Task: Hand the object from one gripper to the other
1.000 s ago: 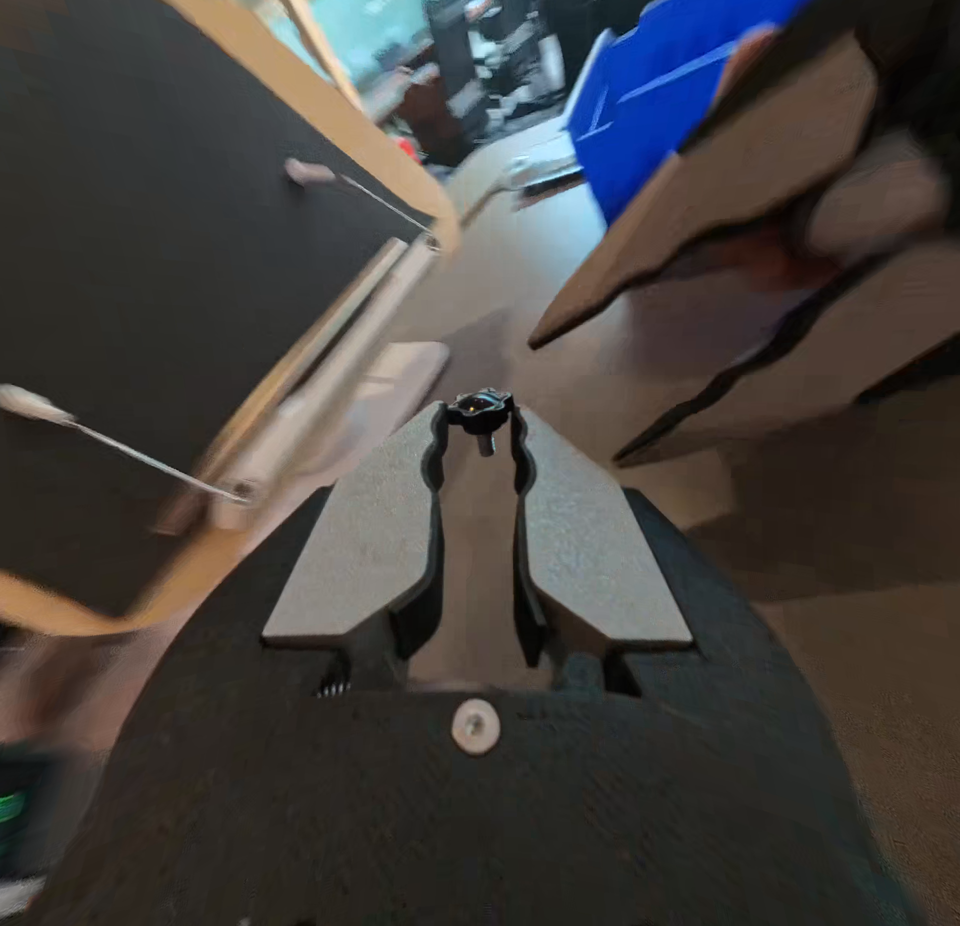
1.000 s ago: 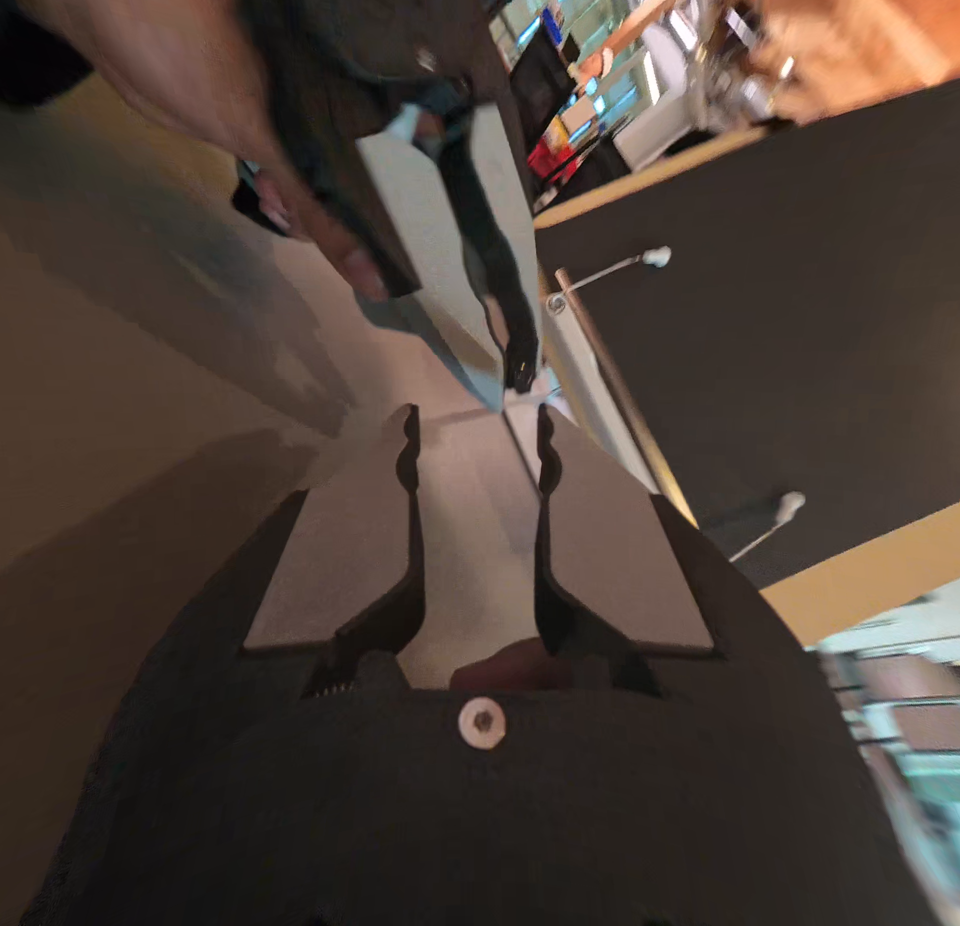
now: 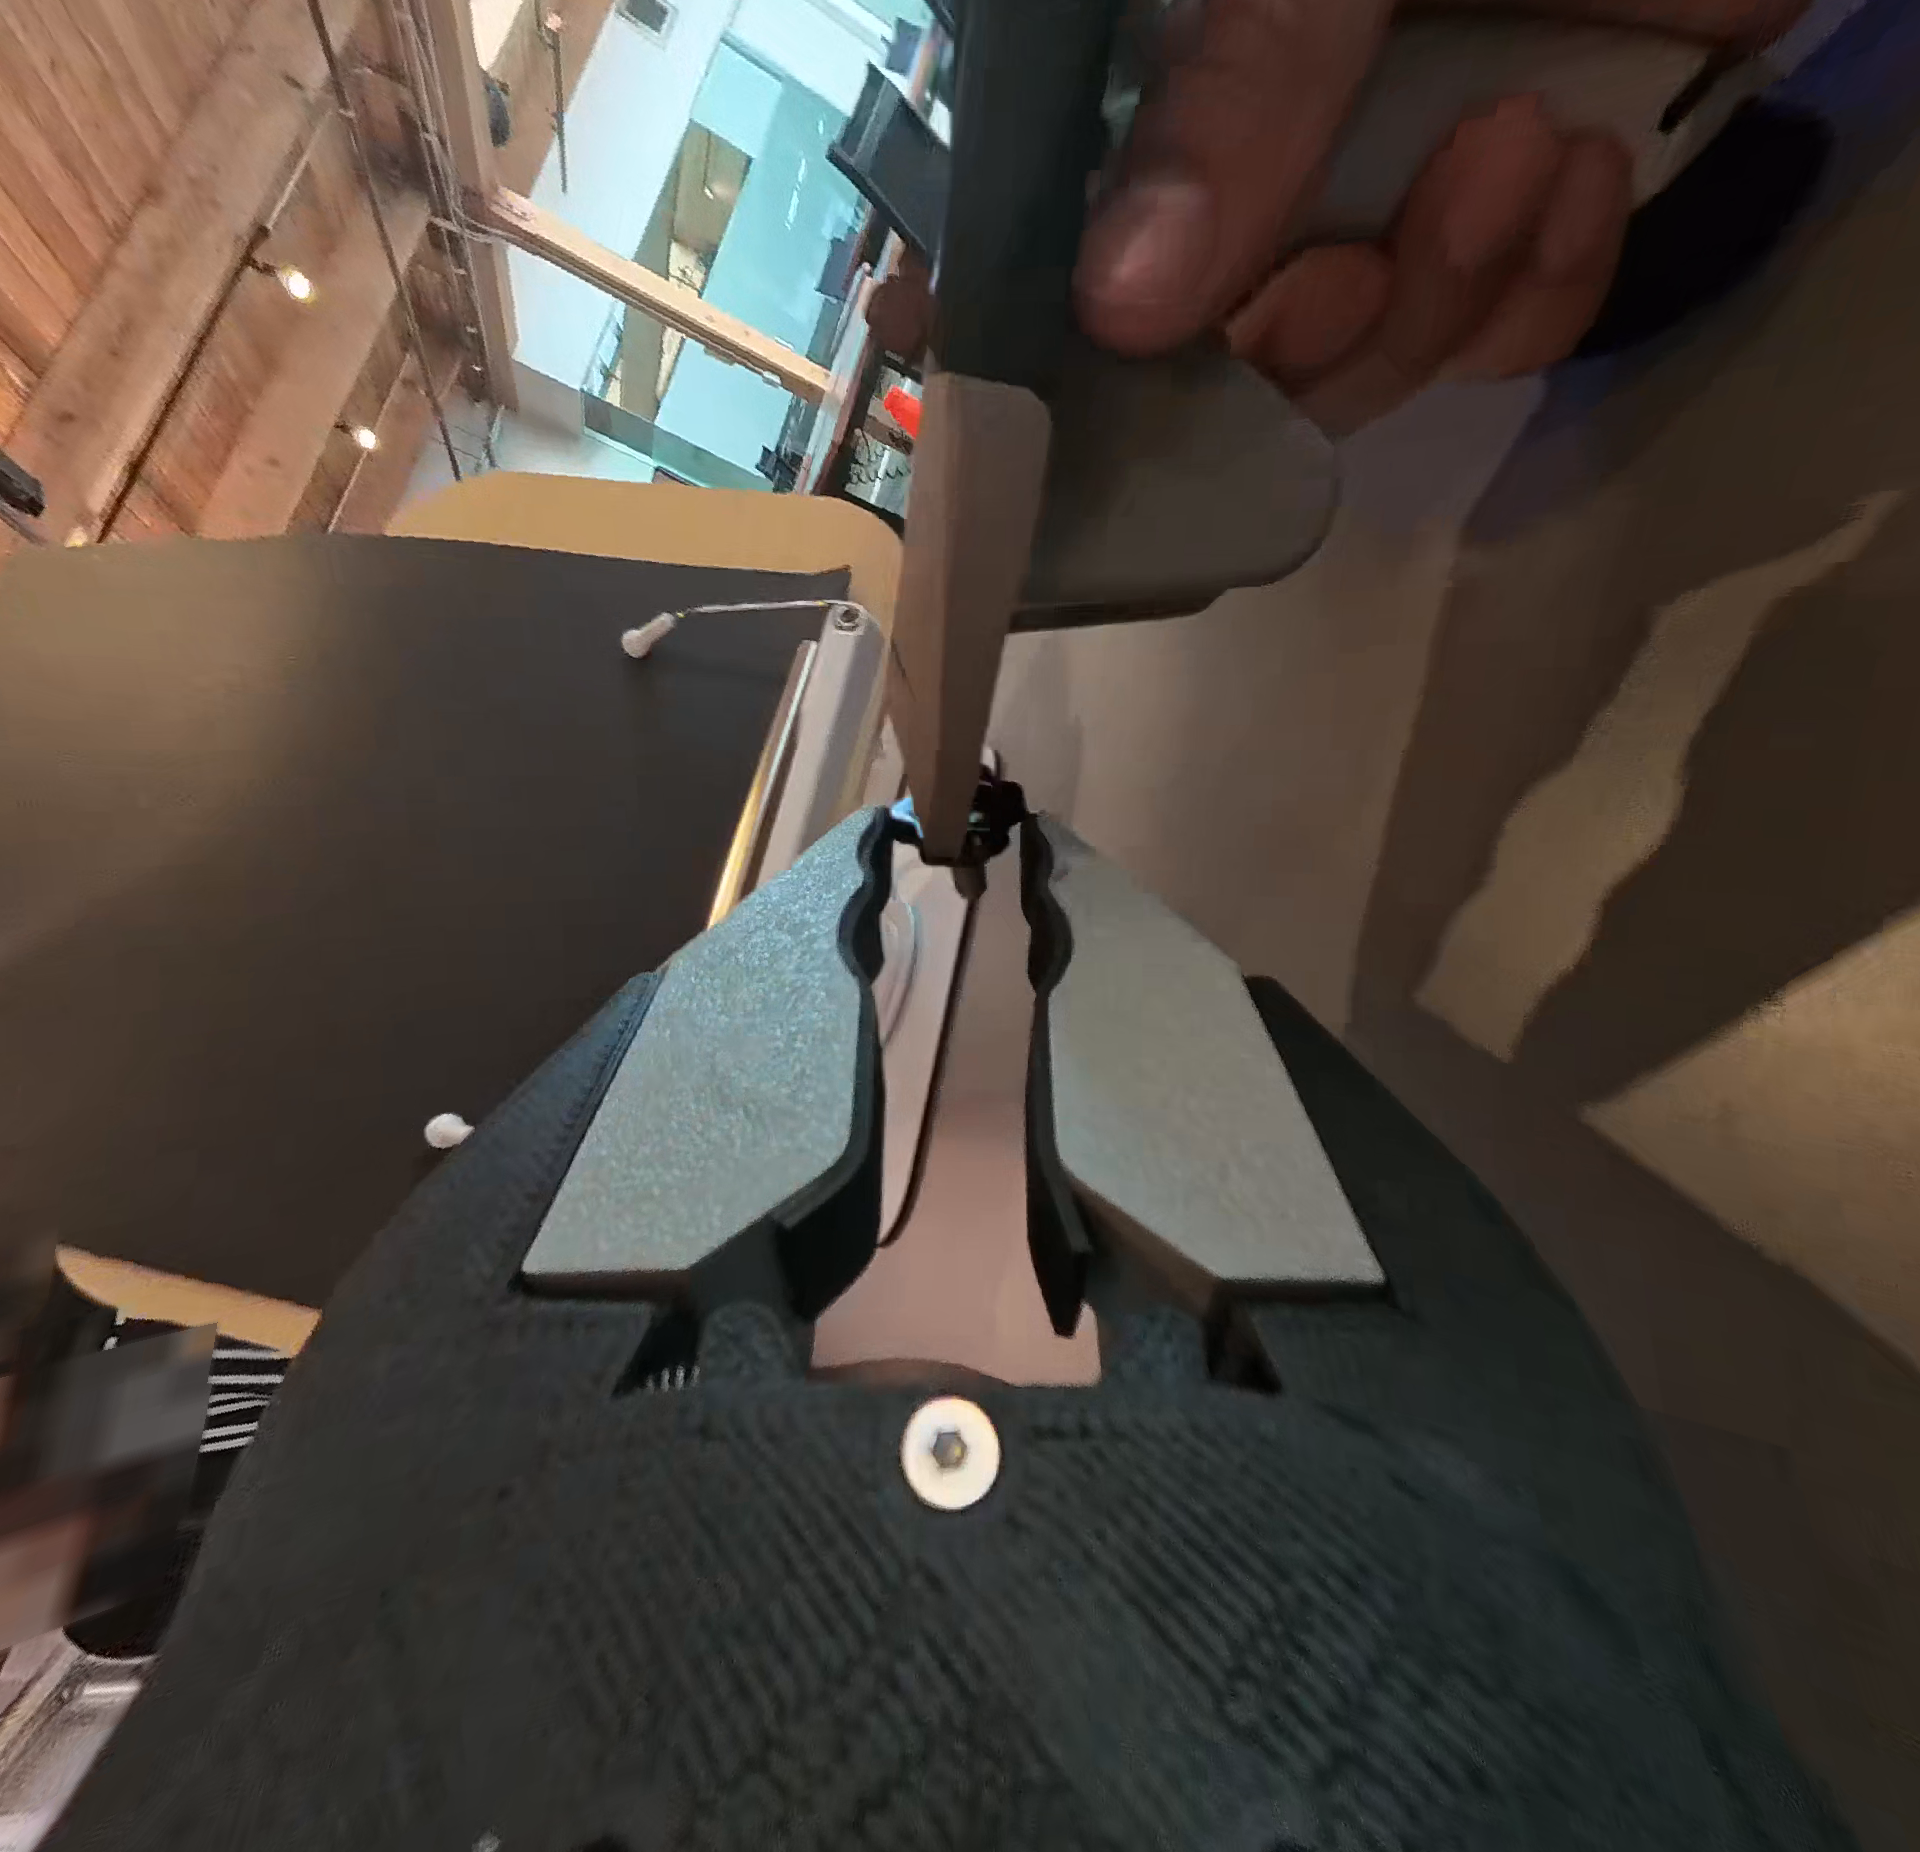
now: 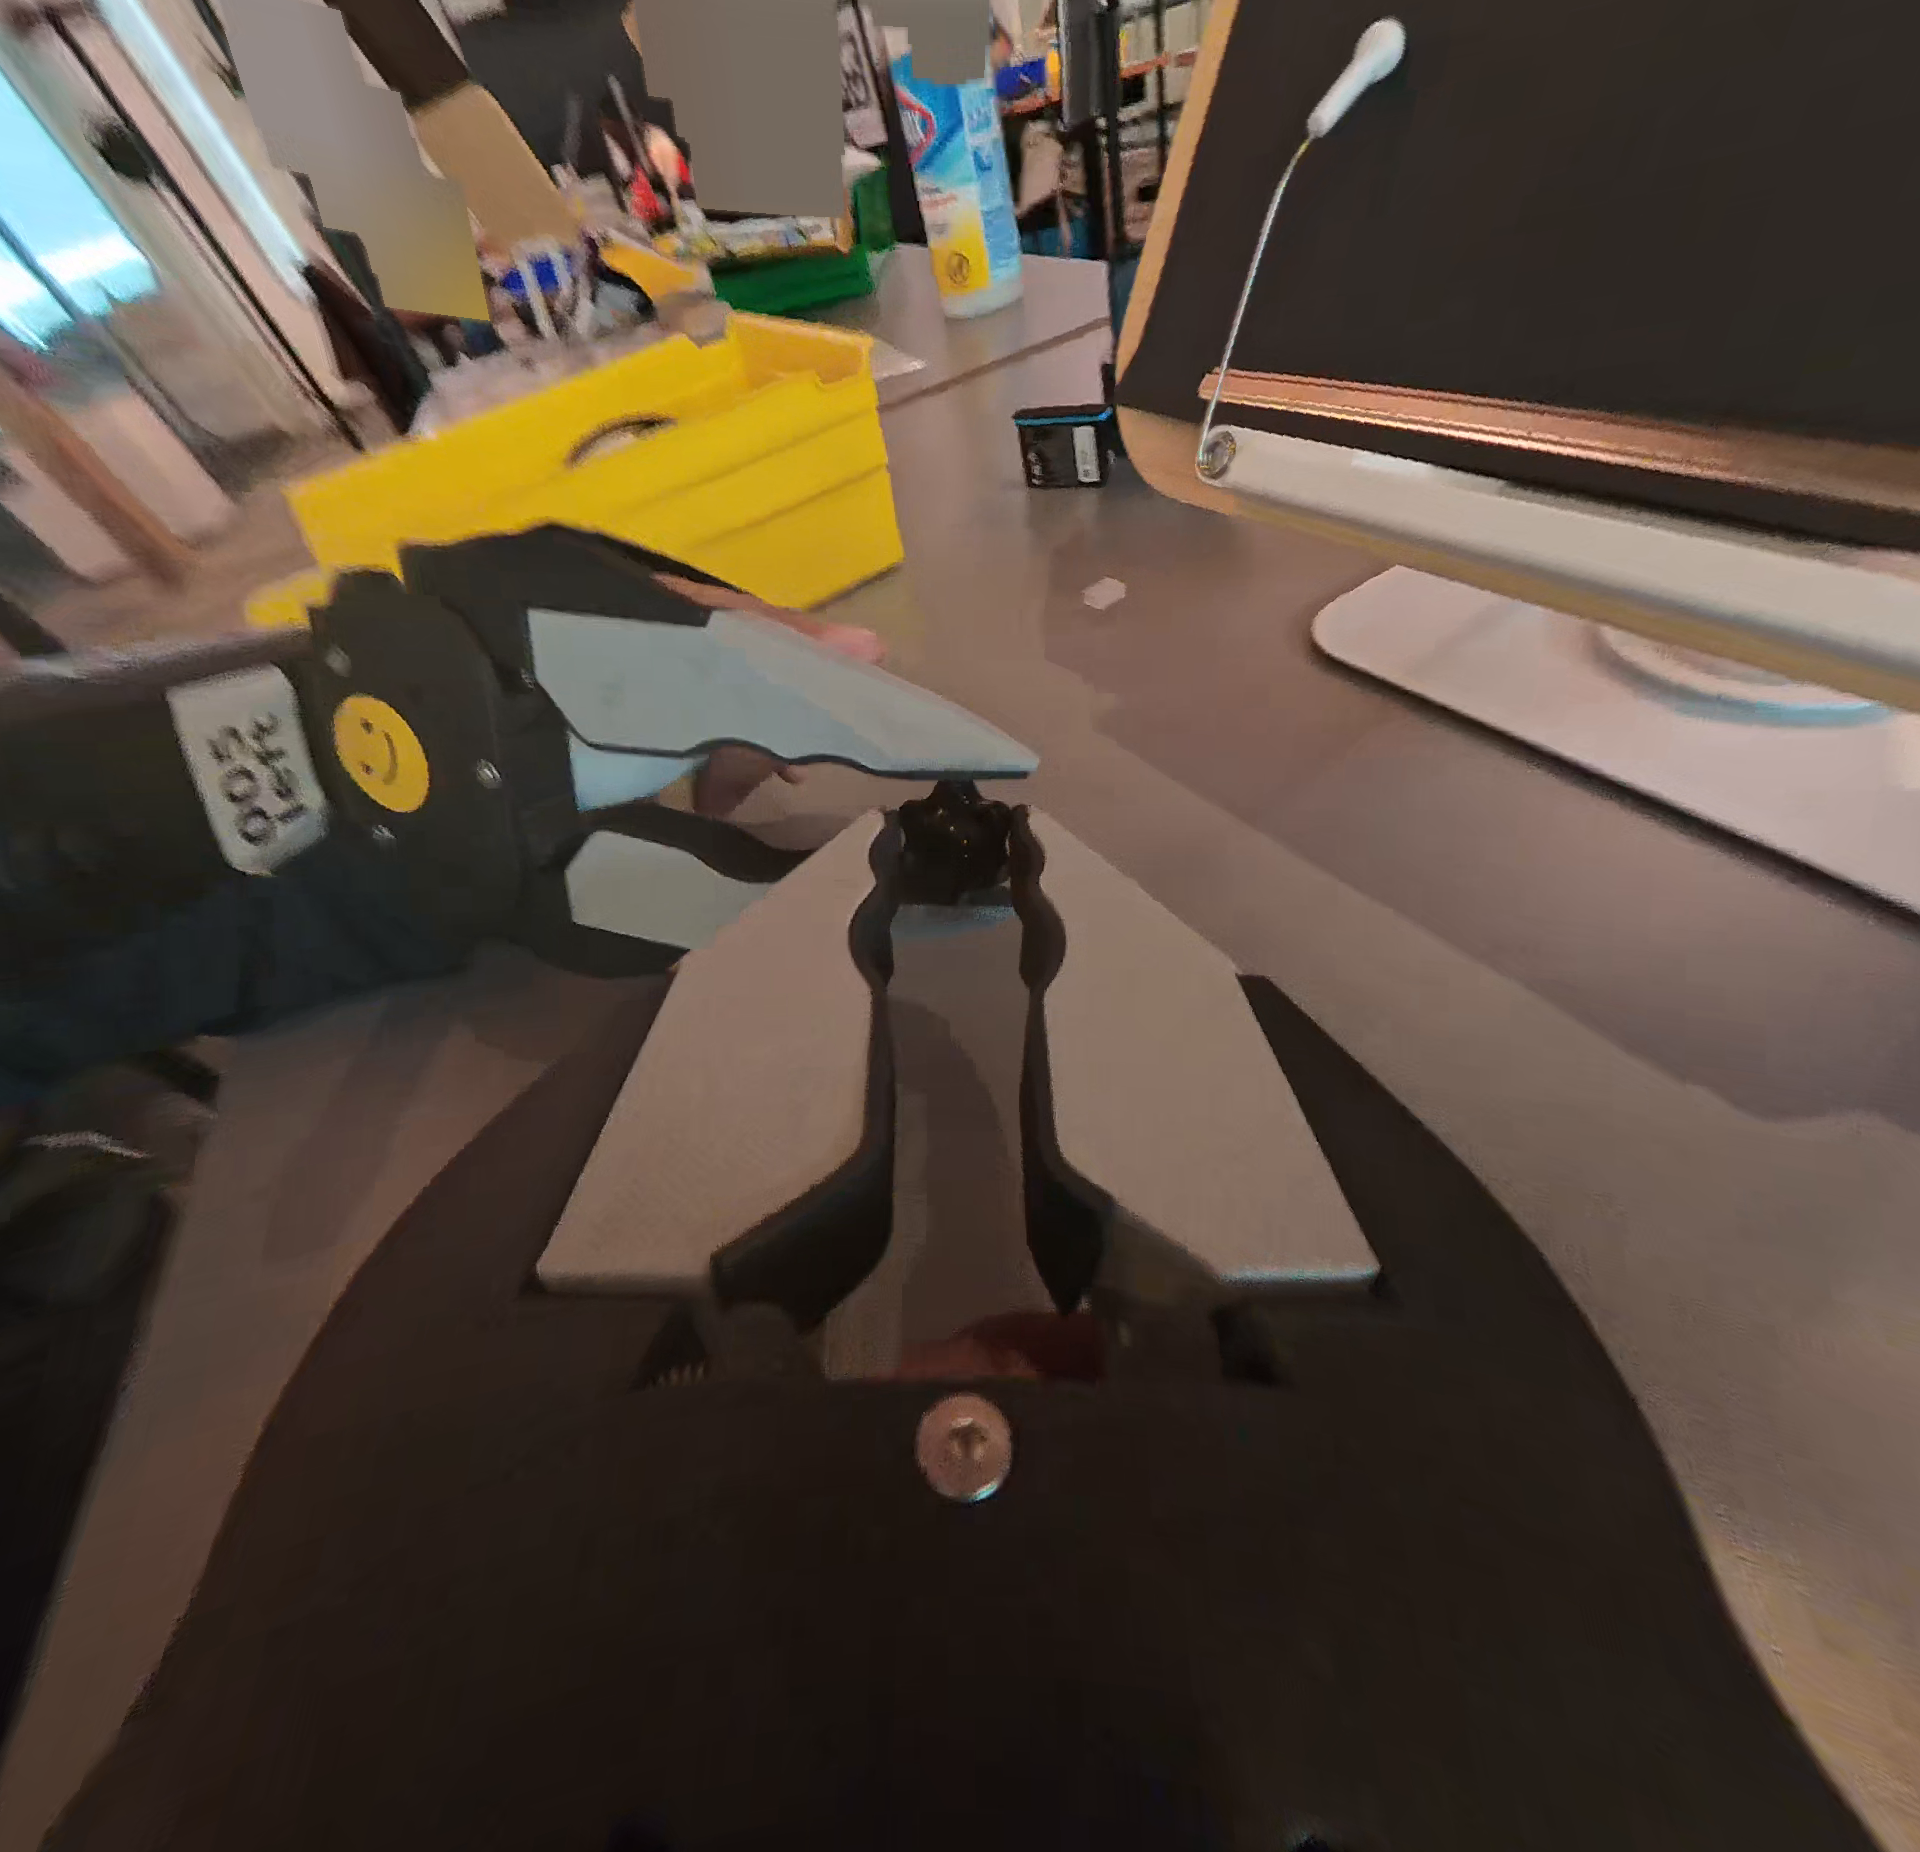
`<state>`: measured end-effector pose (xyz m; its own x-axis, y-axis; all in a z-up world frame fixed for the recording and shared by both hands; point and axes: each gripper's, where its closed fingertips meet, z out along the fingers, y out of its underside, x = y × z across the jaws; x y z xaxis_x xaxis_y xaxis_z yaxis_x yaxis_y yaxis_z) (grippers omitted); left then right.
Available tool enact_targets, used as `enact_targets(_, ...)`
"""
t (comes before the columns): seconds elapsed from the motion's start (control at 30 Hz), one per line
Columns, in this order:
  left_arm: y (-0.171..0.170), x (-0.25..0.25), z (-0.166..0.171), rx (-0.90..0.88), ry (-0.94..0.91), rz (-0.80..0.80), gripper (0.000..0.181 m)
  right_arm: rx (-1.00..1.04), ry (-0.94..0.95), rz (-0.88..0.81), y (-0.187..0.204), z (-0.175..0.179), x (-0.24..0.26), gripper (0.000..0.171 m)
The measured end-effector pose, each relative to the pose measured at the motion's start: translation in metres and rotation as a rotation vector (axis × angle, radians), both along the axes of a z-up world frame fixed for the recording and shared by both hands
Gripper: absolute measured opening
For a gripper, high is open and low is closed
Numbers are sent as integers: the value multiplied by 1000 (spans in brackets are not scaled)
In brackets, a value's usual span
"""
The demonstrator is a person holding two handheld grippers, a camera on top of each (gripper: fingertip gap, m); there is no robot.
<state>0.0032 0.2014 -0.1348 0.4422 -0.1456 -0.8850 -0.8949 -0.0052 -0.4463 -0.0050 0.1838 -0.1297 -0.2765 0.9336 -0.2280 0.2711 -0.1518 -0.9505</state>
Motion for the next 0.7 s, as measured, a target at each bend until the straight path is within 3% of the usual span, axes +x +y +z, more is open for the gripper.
enact_targets(0.07, -1, -3, 14, 95, -40, 20, 26, -137, 28, 18, 5, 10, 3, 17)
enact_targets(0.1, -1, -7, 21, 143, -69, 45, 47, -193, 52, 19, 9, 16, 5, 17)
enact_targets(0.13, 0, -11, 21, 130, -99, 66, 56, -232, 72, 19, 14, 21, 7, 17)
enact_targets(0.23, 1, -10, 4, 5, -187, 55, 38, -323, 96, 61, 15, 33, 13, 16)
enact_targets(0.37, -3, -2, 14, 140, -77, 31, 36, -510, 68, 103, 7, 39, 12, 17)
enact_targets(0.5, -1, 1, 10, 152, -4, 47, 36, -567, -1, 135, -4, 30, 10, 17)
enact_targets(0.63, -1, -3, 15, 171, -7, 61, 12, -594, -52, 127, -5, 21, 8, 17)
enact_targets(0.7, 0, -4, 12, 147, -10, 64, 11, -592, -62, 113, -3, 17, 6, 17)
